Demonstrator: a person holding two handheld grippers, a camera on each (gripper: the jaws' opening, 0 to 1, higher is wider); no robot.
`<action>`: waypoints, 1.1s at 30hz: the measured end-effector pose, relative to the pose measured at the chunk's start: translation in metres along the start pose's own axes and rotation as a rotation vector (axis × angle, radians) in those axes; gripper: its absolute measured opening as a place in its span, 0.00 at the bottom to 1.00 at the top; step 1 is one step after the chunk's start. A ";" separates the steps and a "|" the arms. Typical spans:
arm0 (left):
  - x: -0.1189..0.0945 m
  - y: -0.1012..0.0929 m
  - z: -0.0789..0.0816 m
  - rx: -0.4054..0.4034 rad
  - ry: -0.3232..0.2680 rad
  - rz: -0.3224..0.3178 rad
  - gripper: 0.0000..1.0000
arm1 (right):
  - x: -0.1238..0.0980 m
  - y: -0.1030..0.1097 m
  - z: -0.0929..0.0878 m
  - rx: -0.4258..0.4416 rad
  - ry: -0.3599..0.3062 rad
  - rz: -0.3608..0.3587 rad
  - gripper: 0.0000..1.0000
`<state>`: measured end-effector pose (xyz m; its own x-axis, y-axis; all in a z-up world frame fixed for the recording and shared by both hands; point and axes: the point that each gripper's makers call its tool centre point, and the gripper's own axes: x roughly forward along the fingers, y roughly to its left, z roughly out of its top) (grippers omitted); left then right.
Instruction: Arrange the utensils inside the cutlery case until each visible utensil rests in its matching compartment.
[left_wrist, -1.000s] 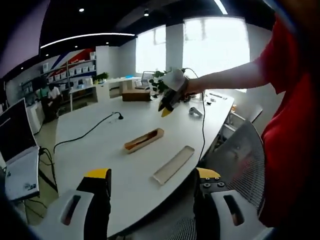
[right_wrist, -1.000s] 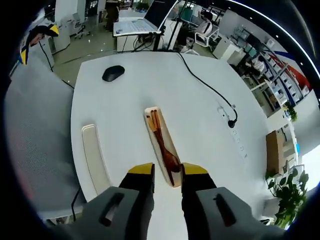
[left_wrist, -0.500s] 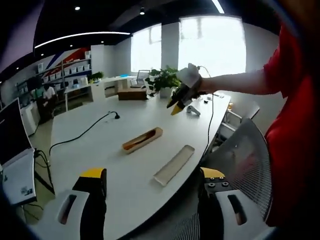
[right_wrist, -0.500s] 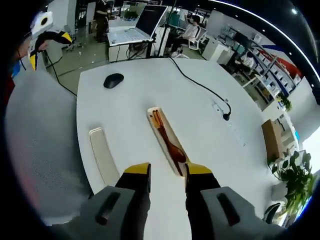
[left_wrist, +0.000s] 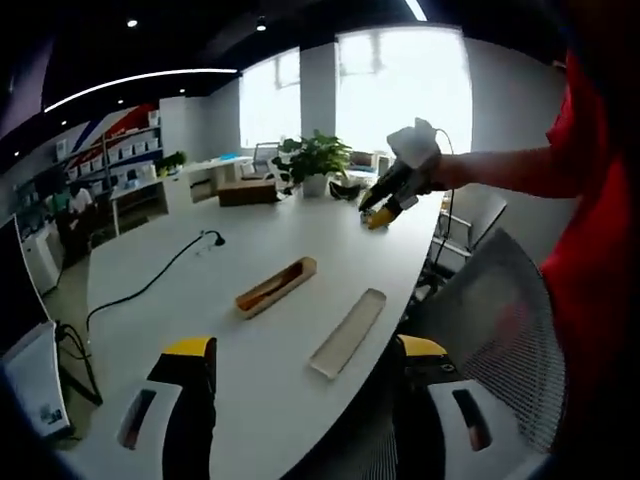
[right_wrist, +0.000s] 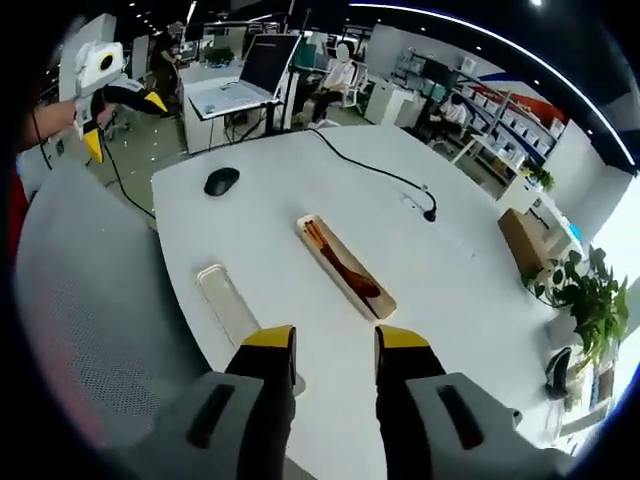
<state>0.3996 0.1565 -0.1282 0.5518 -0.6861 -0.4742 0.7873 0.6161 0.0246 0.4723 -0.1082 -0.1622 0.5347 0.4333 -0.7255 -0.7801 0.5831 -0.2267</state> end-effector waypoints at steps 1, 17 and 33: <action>0.003 0.000 -0.001 0.008 0.001 -0.013 0.71 | -0.002 0.004 -0.003 -0.002 0.002 -0.003 0.29; 0.054 -0.008 -0.002 0.137 0.076 -0.103 0.70 | -0.014 0.022 -0.029 -0.048 0.027 0.068 0.37; 0.103 -0.023 -0.076 0.042 0.252 -0.041 0.74 | 0.021 0.029 -0.095 -0.168 0.013 0.162 0.36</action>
<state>0.4178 0.1010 -0.2441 0.4371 -0.5887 -0.6800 0.8211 0.5698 0.0345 0.4298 -0.1477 -0.2458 0.3944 0.5023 -0.7696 -0.8992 0.3835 -0.2105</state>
